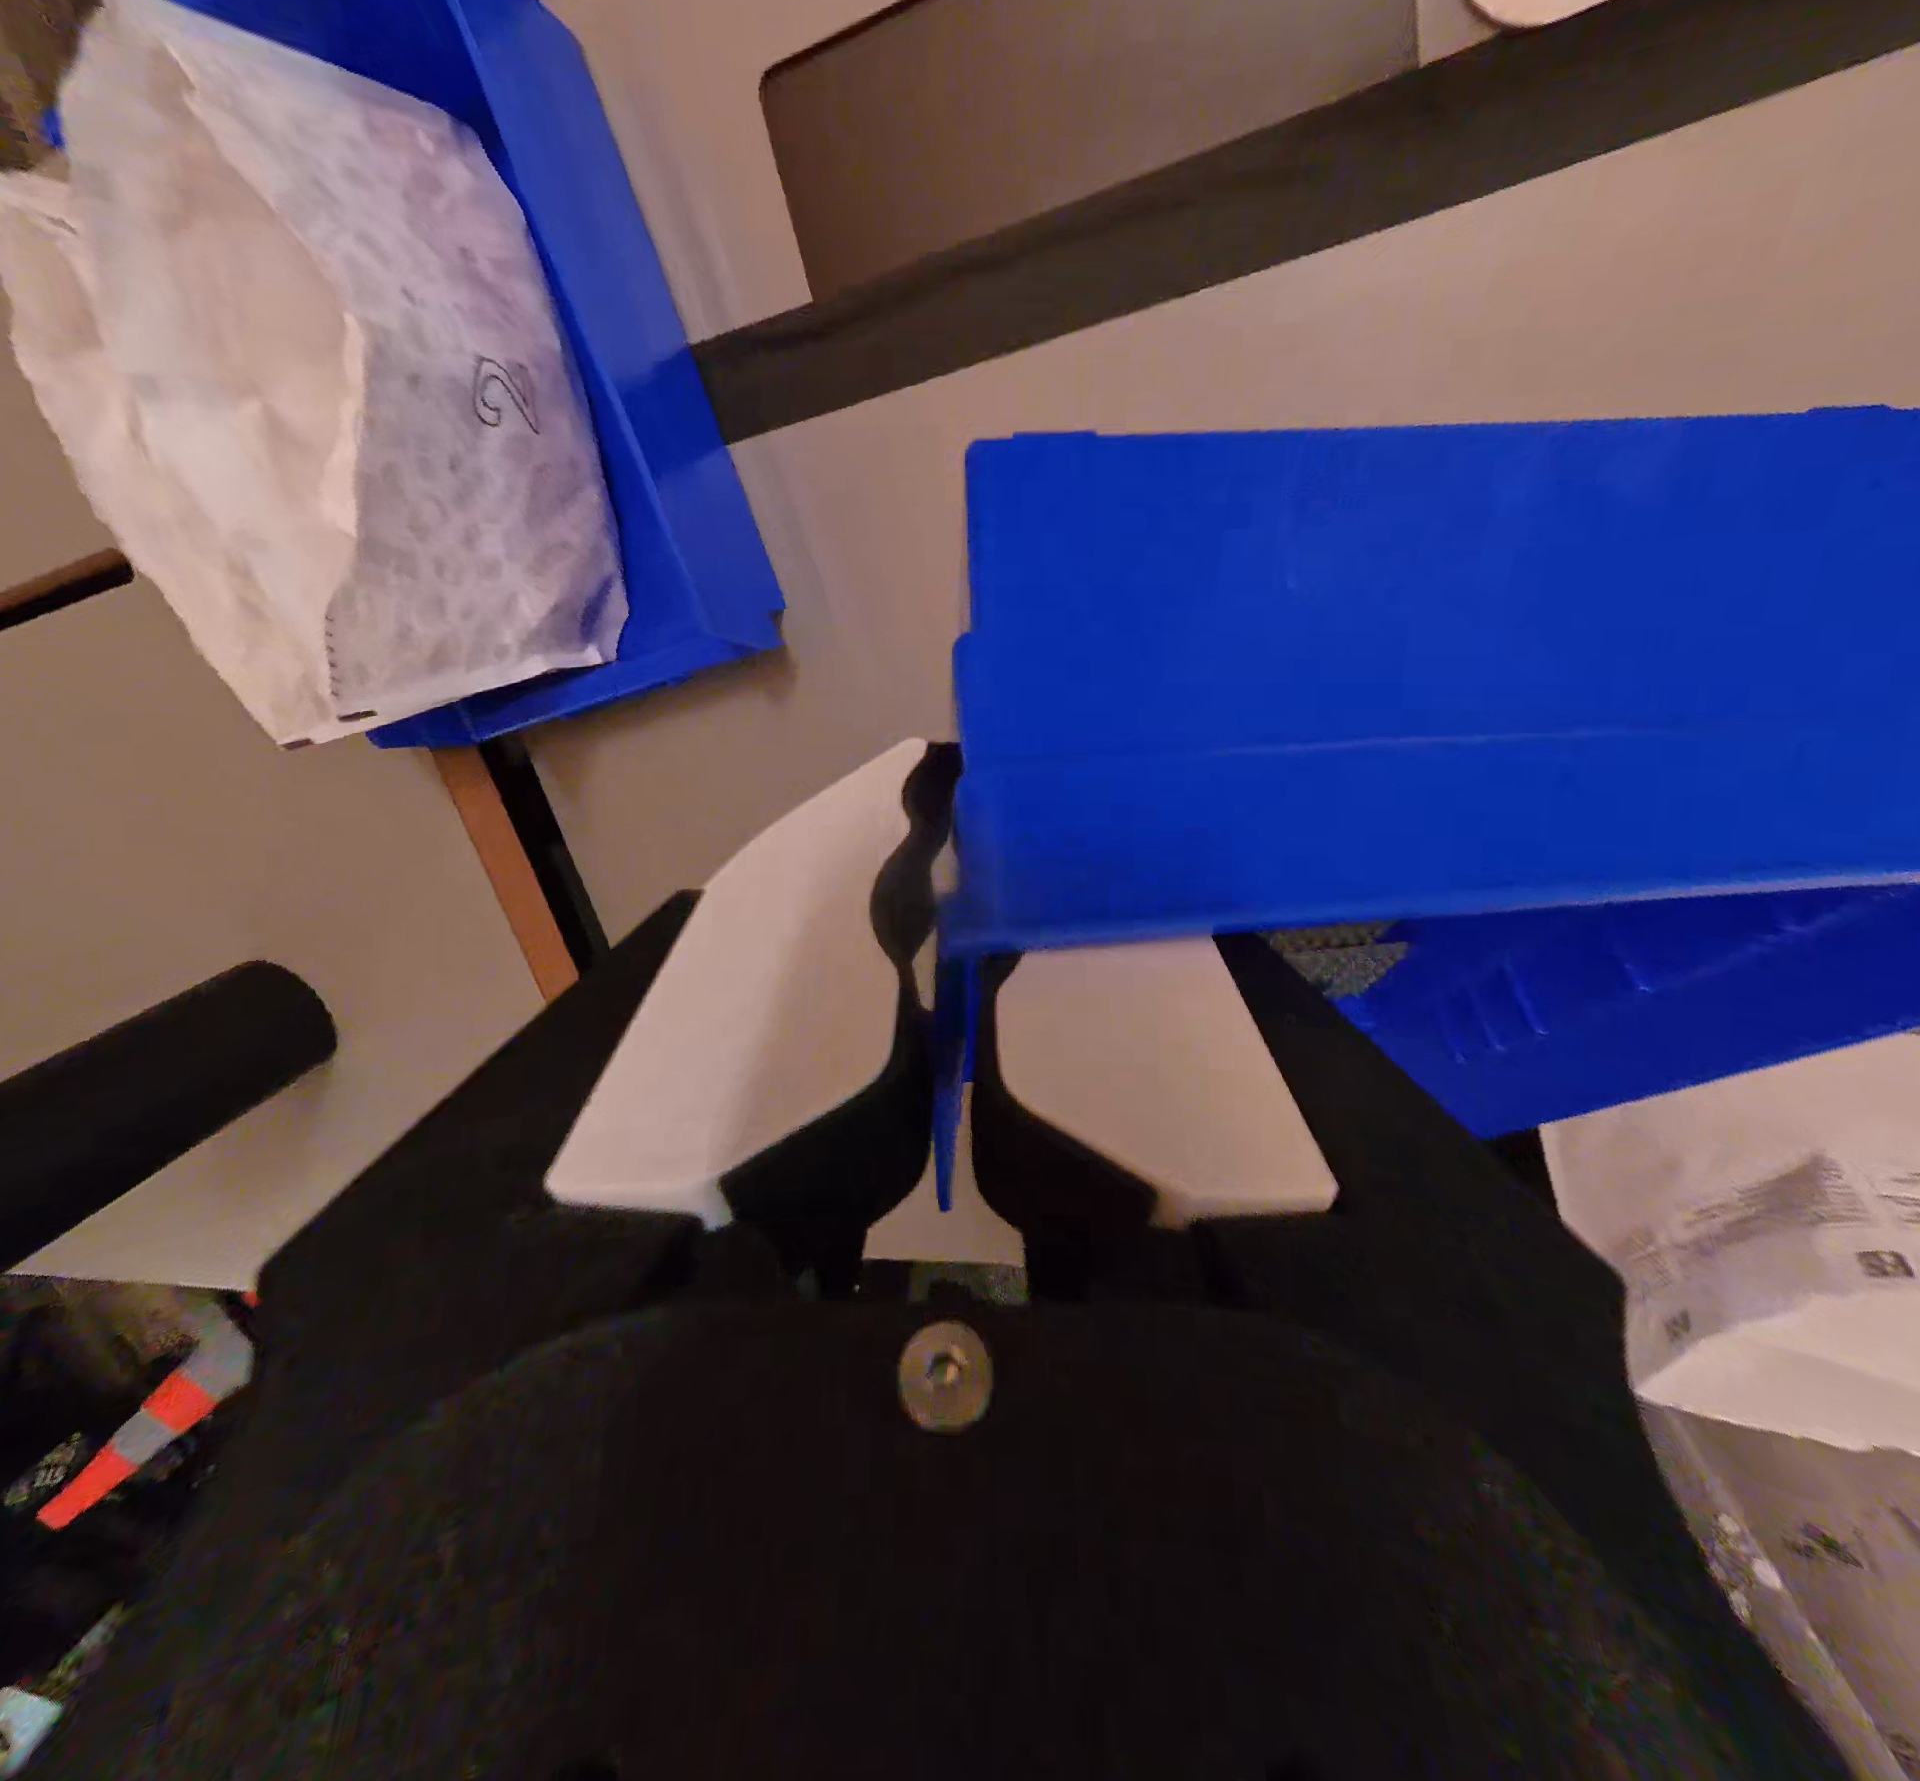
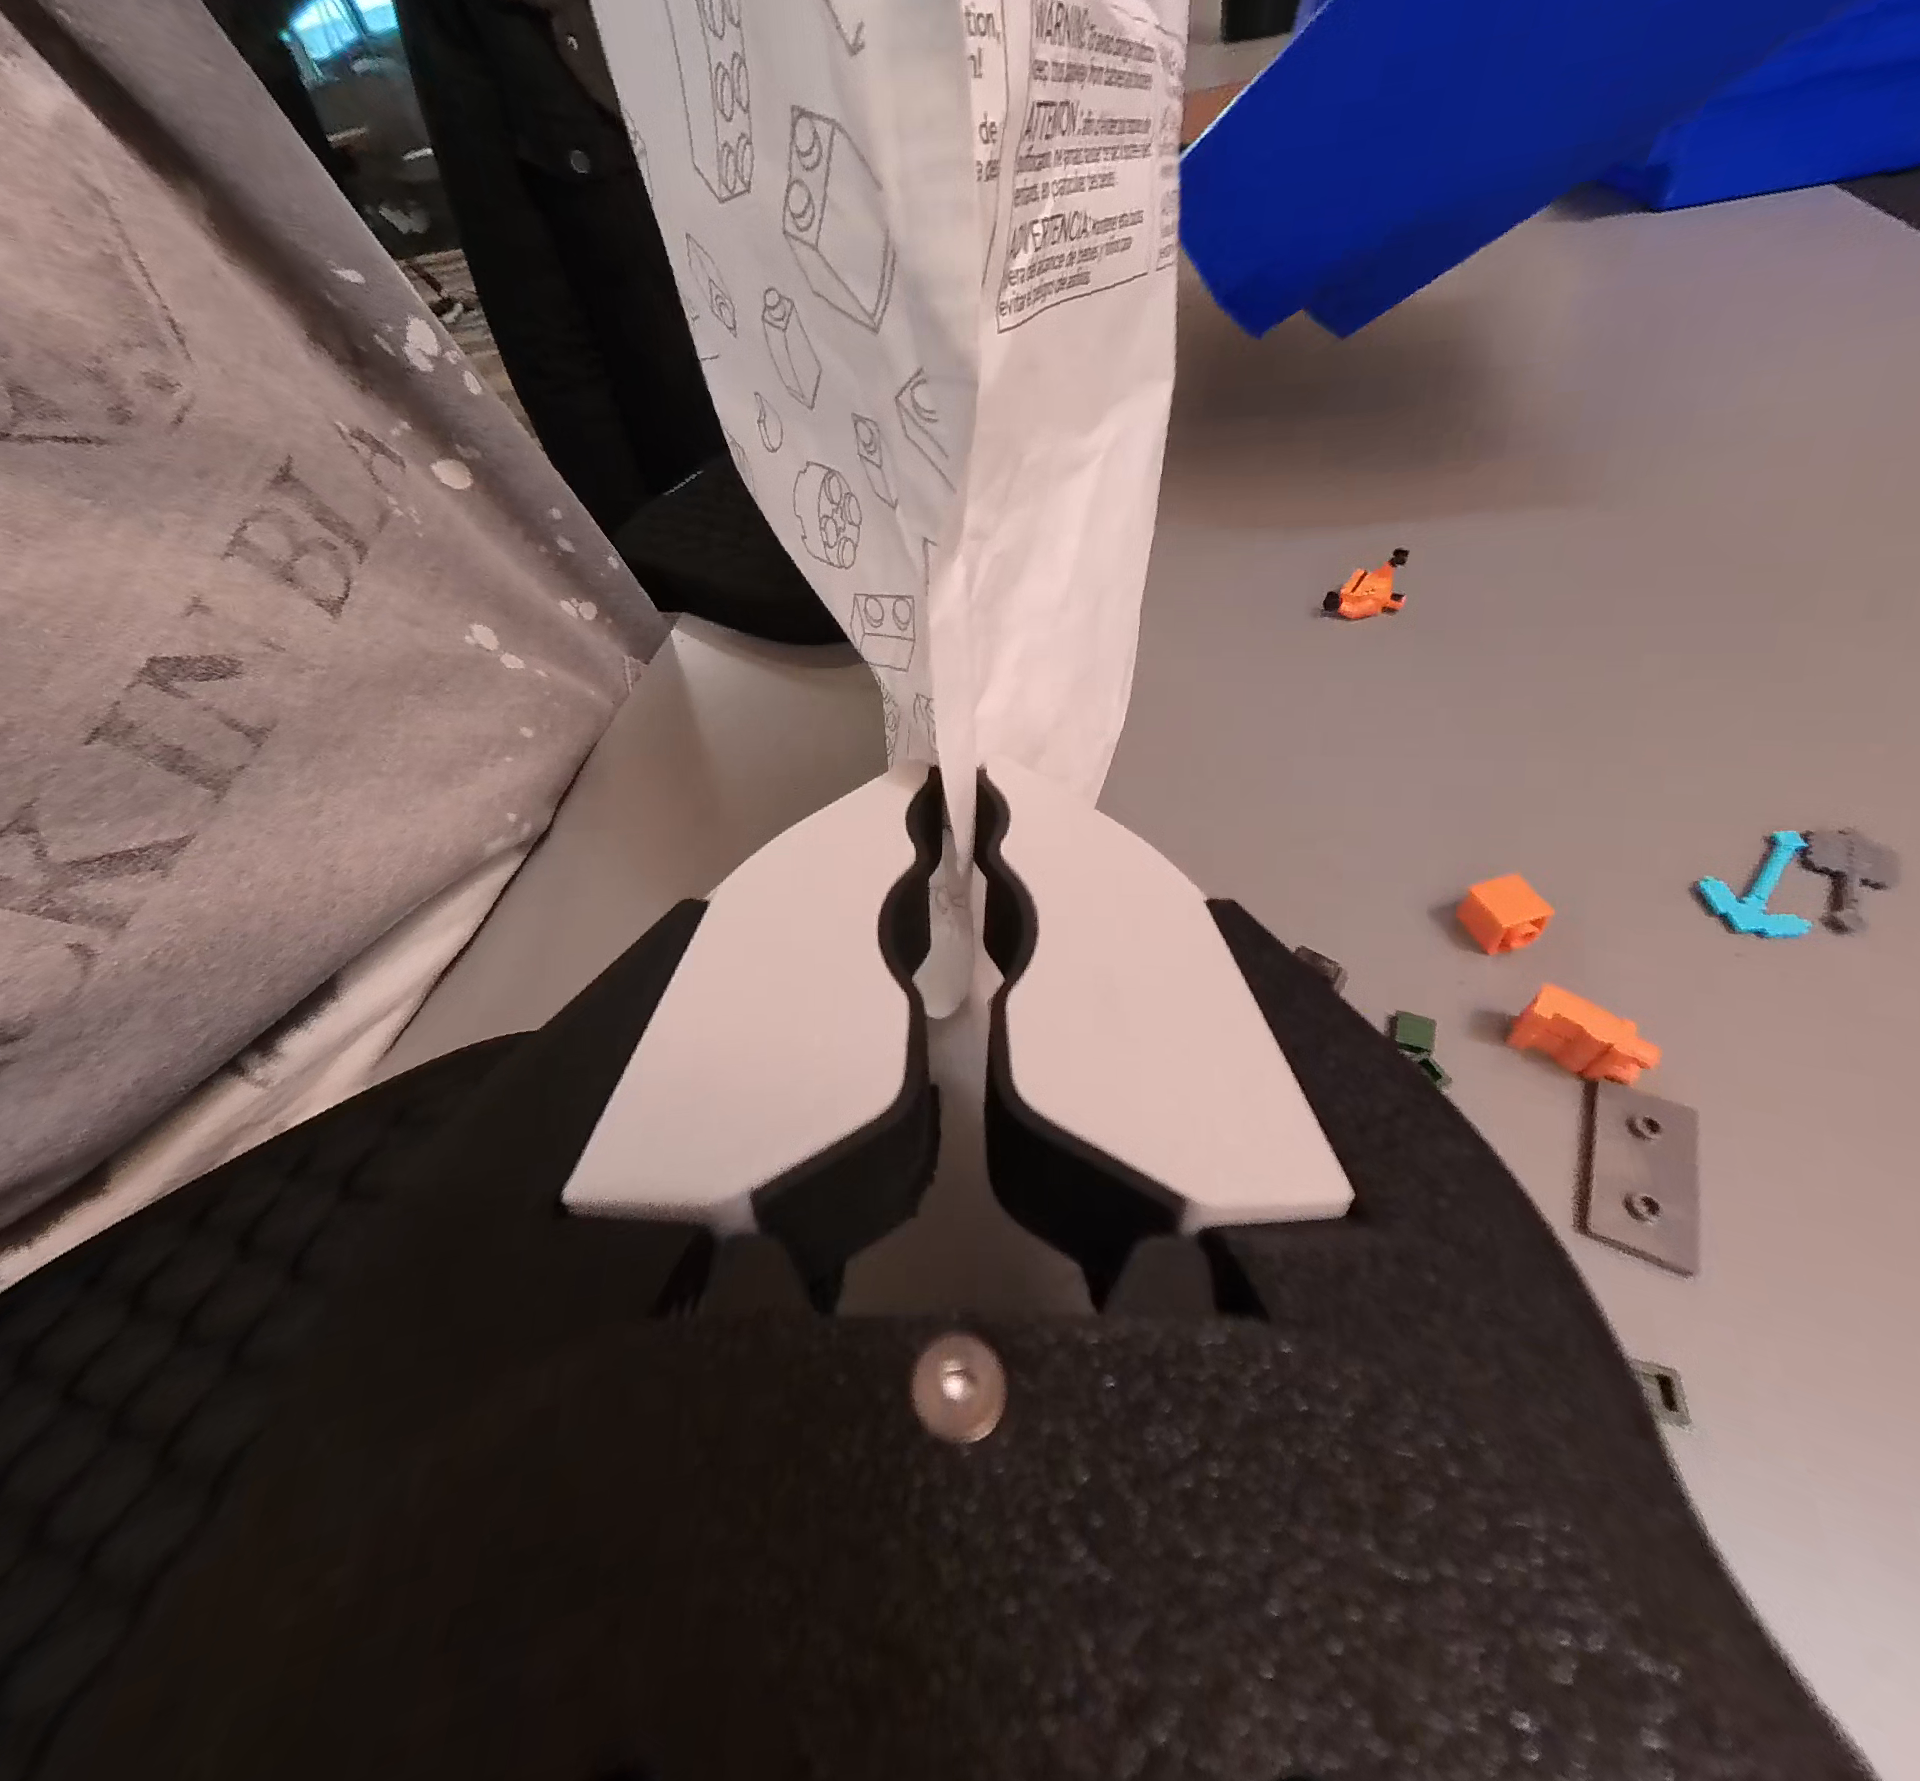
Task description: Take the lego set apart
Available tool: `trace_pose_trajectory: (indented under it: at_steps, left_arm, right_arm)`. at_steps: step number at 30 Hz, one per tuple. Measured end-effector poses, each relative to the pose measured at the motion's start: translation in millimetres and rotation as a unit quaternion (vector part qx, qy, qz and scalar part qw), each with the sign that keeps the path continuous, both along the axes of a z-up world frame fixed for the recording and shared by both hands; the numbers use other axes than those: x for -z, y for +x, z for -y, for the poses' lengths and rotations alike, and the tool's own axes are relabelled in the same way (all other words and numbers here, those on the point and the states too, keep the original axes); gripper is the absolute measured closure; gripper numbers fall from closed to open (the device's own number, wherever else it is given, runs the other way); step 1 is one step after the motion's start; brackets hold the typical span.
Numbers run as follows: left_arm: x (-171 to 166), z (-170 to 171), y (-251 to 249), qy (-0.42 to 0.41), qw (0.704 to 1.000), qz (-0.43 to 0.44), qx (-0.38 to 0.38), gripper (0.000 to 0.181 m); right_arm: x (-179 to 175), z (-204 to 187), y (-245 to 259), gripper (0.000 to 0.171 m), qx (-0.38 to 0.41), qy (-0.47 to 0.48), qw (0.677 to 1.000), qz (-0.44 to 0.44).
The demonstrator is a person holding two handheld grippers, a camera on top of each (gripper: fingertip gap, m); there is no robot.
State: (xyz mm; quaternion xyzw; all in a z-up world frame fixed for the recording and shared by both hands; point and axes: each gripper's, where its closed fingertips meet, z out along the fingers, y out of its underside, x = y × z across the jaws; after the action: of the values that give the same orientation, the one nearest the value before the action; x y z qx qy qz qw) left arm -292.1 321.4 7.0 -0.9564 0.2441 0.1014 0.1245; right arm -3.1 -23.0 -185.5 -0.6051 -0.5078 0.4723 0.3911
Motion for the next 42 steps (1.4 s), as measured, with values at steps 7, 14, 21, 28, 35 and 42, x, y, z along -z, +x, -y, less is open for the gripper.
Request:
trace_pose_trajectory:
  at_steps: [7,14,21,28,35,42]
  left_arm:
    - [44.0,0.9,-26.1,-0.033,0.999,0.017,-0.017,0.178]
    - [102.5,-3.9,-43.9,-0.090,0.994,0.048,-0.036,0.179]
    - [157.6,-15.0,-52.9,-0.132,0.984,0.107,-0.055,0.178]
    - [203.8,-18.8,-61.3,-0.164,0.975,0.131,-0.070,0.177]
    - [222.6,-20.9,-64.4,-0.154,0.977,0.136,-0.049,0.176]
    - [226.9,6.2,-72.5,-0.158,0.975,0.157,-0.003,0.156]
  right_arm:
    - [-3.2,-2.0,0.9,0.167,0.008,0.011,1.000,-0.008]
    - [-5.7,-4.7,4.1,0.167,0.017,0.019,1.000,-0.008]
    - [-10.0,-5.9,5.7,0.167,0.021,0.025,0.999,-0.017]
    - [-8.9,-7.6,6.8,0.167,0.023,0.019,0.999,-0.021]
    - [-8.1,-10.2,7.6,0.167,0.025,0.015,0.999,-0.024]
    - [-7.3,-10.8,7.7,0.167,0.029,0.016,0.999,-0.022]
